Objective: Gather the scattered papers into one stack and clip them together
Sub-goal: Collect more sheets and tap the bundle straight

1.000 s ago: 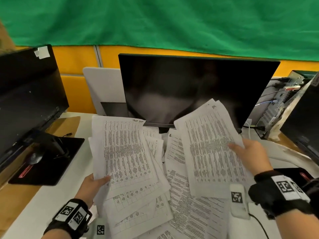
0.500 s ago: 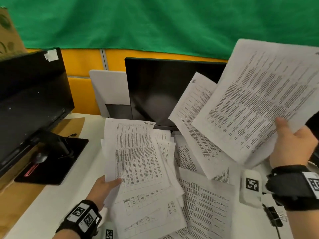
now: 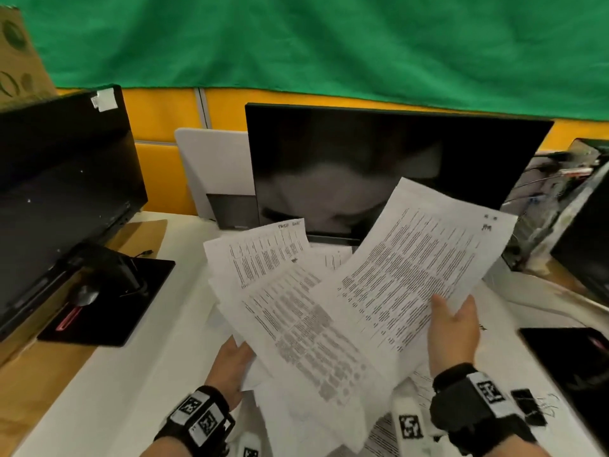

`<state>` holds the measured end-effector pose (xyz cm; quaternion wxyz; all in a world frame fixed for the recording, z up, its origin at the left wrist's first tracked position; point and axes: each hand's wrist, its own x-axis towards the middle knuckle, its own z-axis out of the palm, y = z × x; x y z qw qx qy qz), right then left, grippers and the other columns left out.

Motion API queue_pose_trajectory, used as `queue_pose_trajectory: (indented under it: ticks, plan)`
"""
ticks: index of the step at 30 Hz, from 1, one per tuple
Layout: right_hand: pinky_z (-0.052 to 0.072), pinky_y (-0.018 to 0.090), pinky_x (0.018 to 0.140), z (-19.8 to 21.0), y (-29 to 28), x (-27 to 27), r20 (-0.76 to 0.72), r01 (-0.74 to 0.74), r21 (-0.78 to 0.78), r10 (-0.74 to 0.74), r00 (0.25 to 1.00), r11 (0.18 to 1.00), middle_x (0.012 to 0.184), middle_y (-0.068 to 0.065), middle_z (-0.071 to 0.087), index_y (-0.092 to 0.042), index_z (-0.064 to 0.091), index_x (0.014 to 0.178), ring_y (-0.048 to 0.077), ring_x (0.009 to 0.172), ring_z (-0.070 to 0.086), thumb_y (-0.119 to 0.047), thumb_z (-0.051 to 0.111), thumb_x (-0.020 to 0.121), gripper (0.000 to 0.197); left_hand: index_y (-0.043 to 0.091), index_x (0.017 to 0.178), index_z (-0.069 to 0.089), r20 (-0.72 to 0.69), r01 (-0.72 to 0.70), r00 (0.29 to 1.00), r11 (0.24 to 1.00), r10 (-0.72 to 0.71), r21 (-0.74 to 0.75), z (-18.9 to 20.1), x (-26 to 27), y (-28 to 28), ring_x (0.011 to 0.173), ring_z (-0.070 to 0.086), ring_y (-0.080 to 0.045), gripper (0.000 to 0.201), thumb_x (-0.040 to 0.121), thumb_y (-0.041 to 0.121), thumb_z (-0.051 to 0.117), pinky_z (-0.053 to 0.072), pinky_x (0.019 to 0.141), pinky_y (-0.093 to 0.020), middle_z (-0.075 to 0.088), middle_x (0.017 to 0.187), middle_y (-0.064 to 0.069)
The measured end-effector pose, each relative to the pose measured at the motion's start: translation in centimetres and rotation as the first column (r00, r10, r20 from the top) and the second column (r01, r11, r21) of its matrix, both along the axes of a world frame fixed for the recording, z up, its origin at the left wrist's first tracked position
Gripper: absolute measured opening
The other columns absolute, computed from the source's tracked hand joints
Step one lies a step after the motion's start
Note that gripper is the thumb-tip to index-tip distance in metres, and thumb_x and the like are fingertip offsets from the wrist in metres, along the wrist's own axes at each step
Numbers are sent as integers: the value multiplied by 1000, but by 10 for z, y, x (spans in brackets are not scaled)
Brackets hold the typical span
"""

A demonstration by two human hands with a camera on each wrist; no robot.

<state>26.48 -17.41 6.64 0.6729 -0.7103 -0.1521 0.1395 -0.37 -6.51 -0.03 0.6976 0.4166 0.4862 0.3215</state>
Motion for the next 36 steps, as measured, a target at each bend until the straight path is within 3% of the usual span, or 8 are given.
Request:
queue_pose_trajectory:
  ticks: [3, 7, 12, 16, 20, 27, 32, 36]
  plan:
    - [41, 47, 104, -13, 4, -13, -19, 0, -17, -1, 1000, 1000, 124, 10, 56, -14, 47, 124, 29, 114, 54, -17, 49, 97, 28, 6, 122, 58, -26, -5, 1000, 1000, 5, -5, -1, 3, 1, 104, 63, -38, 31, 94, 18, 53, 50, 92, -53, 66, 110, -19]
    - [37, 29, 97, -13, 8, -10, -69, 90, 42, -87, 994, 995, 125, 5, 53, -13, 43, 134, 17, 108, 50, -14, 46, 98, 36, 6, 115, 53, -197, -46, 980, 999, 43, -10, -7, 3, 6, 104, 60, -33, 30, 100, 28, 37, 49, 95, -47, 61, 114, -15]
    - [35, 28, 93, -28, 8, -7, -76, 115, -14, -116, 990, 993, 129, 13, 53, -9, 41, 134, 18, 105, 48, -14, 44, 99, 35, 20, 107, 59, -14, -79, 997, 972, 78, -220, -9, -3, 3, 97, 65, -27, 37, 95, 51, 42, 53, 70, -36, 69, 107, -7]
    - [39, 38, 101, -45, 8, -19, -96, 58, -76, -65, 993, 995, 129, 13, 53, -12, 42, 132, 27, 114, 52, -14, 45, 98, 34, 12, 111, 60, -93, -57, 995, 982, 40, -179, -22, 8, 0, 98, 64, -31, 44, 71, 17, 79, 53, 81, -43, 68, 110, -14]
    - [39, 32, 95, -24, 7, -23, -49, 39, -57, -42, 998, 998, 124, 9, 54, -12, 40, 134, 23, 108, 51, -14, 45, 98, 37, 4, 129, 49, -193, -114, 977, 985, 87, -131, -26, 16, 6, 110, 54, -32, 48, 84, -6, 62, 43, 92, -41, 58, 124, -16]
    - [34, -5, 80, 76, -5, 13, 340, -50, 133, 2, 940, 990, 123, -8, 47, -5, 44, 135, -8, 102, 45, -11, 52, 95, 41, 5, 131, 50, -274, -30, 961, 999, 34, 19, -26, -23, 17, 95, 61, -30, 47, 86, 1, 63, 48, 86, -39, 63, 110, -13]
    - [49, 24, 80, 72, 5, 21, 163, -445, 5, 439, 884, 895, 106, -13, 67, -31, 61, 112, 5, 96, 66, -13, 57, 93, 27, 8, 128, 52, -222, 47, 974, 998, -38, 35, -17, -30, 14, 91, 63, -24, 45, 85, 4, 65, 50, 77, -33, 67, 103, -5]
    - [52, 34, 86, 20, 10, 6, -58, -601, -184, 602, 796, 778, 102, -10, 69, -33, 61, 106, 11, 96, 66, -16, 60, 90, 23, 8, 126, 55, -144, 73, 987, 997, -70, 16, -15, -30, 12, 101, 66, -29, 49, 80, 8, 71, 51, 92, -44, 71, 109, -9]
